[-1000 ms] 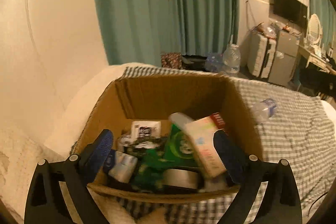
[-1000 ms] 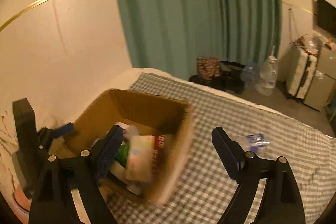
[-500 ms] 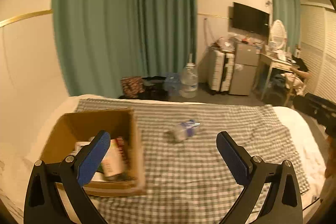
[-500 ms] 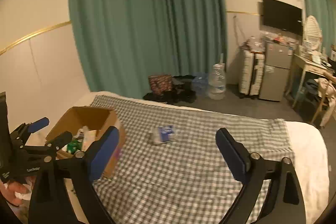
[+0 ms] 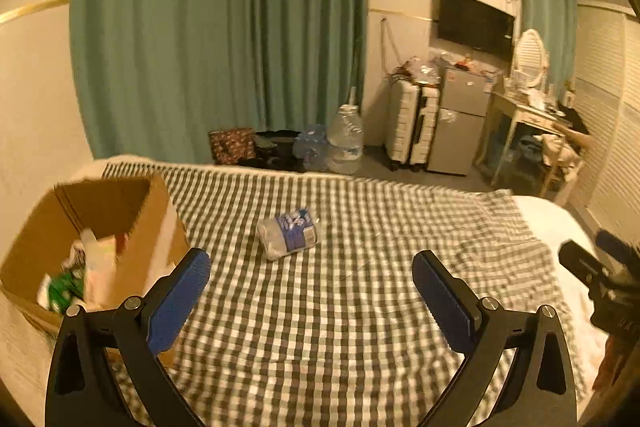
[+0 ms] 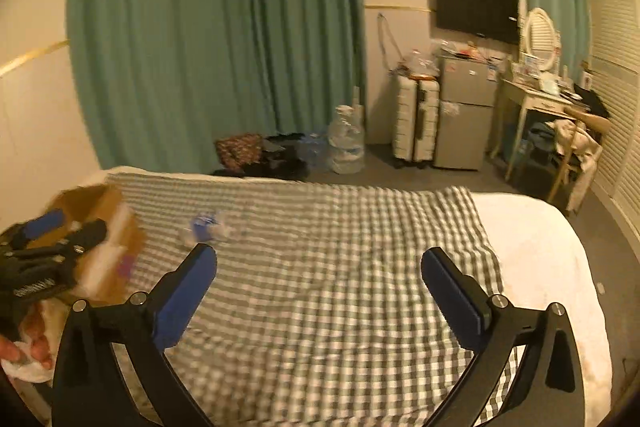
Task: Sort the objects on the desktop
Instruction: 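Grasp the blue-labelled dental floss bottle with the left tool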
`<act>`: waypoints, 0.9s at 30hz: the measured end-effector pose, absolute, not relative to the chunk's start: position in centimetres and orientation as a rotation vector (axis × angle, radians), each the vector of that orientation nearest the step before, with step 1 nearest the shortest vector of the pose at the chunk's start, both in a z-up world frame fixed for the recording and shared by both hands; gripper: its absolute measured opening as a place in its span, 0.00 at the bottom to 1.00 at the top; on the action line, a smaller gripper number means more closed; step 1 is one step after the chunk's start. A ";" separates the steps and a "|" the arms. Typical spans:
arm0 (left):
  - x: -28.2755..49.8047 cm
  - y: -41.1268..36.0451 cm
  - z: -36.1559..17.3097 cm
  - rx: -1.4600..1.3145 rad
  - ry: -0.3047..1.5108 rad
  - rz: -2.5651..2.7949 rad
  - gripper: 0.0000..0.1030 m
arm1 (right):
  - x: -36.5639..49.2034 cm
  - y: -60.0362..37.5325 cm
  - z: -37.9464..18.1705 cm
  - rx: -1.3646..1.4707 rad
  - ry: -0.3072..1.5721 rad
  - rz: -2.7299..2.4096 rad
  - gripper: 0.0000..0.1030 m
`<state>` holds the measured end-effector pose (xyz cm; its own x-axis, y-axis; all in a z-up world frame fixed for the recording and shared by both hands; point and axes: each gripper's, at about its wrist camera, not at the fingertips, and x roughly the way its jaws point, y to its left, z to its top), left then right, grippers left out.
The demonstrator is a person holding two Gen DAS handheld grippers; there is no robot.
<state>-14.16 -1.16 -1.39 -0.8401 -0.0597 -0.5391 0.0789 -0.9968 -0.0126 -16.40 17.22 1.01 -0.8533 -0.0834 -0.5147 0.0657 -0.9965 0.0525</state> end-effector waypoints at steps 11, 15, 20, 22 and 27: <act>-22.1 -2.4 -12.6 1.119 0.035 -2.727 1.00 | -24.3 15.9 -12.1 1.055 0.046 -2.832 1.00; -25.8 -2.8 -14.3 1.081 0.010 -2.702 1.00 | -27.7 14.5 -14.8 1.042 0.108 -2.771 1.00; -29.8 -2.9 -15.2 1.031 0.047 -2.709 1.00 | -32.5 14.6 -19.0 1.241 0.021 -2.730 1.00; -31.1 -2.7 -15.4 1.011 0.034 -2.711 1.00 | -32.4 14.3 -18.8 1.220 0.040 -2.751 1.00; -34.1 -3.6 -15.5 0.966 0.074 -2.678 1.00 | -32.6 14.2 -19.2 1.236 0.070 -2.756 1.00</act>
